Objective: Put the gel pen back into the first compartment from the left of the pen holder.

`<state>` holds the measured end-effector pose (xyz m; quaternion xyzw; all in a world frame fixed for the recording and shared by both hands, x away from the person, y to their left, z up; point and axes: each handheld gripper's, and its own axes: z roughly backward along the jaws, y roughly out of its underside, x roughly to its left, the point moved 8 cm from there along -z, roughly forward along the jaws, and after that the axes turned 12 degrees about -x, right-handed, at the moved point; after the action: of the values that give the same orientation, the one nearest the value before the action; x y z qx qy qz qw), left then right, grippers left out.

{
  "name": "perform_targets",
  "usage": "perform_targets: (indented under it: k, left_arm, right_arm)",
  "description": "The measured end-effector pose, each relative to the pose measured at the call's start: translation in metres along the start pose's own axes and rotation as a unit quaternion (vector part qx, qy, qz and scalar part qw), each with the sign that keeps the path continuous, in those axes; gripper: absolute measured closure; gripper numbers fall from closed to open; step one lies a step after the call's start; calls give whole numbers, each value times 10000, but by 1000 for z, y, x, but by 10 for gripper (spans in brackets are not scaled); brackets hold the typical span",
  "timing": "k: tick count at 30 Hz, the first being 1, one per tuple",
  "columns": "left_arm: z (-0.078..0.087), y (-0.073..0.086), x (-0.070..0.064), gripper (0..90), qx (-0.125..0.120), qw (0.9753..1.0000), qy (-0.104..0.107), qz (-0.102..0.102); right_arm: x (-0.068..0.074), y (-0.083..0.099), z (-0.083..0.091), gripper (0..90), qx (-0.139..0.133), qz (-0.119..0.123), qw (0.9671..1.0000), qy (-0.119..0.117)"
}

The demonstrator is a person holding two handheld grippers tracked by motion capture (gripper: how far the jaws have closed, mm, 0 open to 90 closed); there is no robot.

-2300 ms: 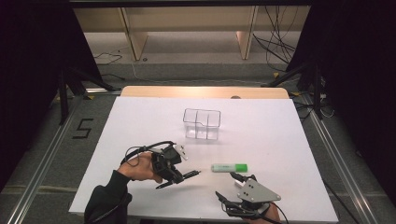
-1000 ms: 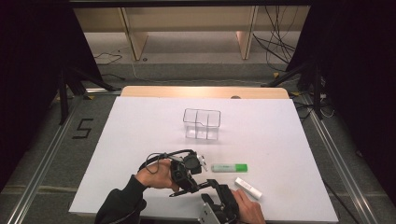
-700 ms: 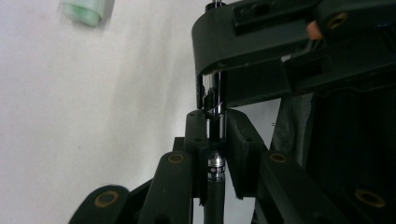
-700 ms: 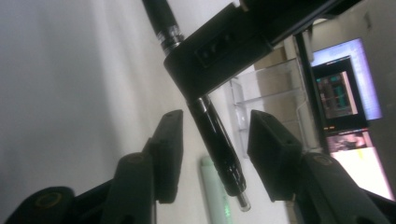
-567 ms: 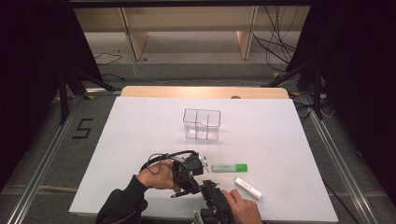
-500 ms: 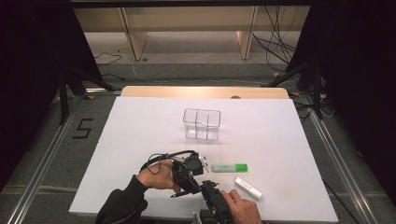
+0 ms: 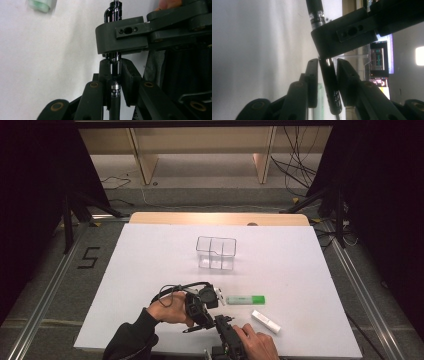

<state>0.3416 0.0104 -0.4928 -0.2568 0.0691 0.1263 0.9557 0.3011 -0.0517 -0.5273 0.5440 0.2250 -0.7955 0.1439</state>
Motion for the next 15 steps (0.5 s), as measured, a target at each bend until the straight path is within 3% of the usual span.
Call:
perform_targets:
  k: [3,5,13,15]
  left_arm:
    - [-1,0,0,796,23,10000,-41,-26]
    - [-1,-1,0,794,3,10000,-66,-2]
    - [1,0,0,780,3,10000,-60,43]
    - [2,2,1,719,45,9999,-96,65]
  right_arm:
    - [2,1,1,757,73,15,10000,-35]
    - [2,1,0,779,39,171,9998,-22]
    - [5,3,0,799,65,76,9999,-101]
    - [5,4,0,799,107,41,9999,-118]
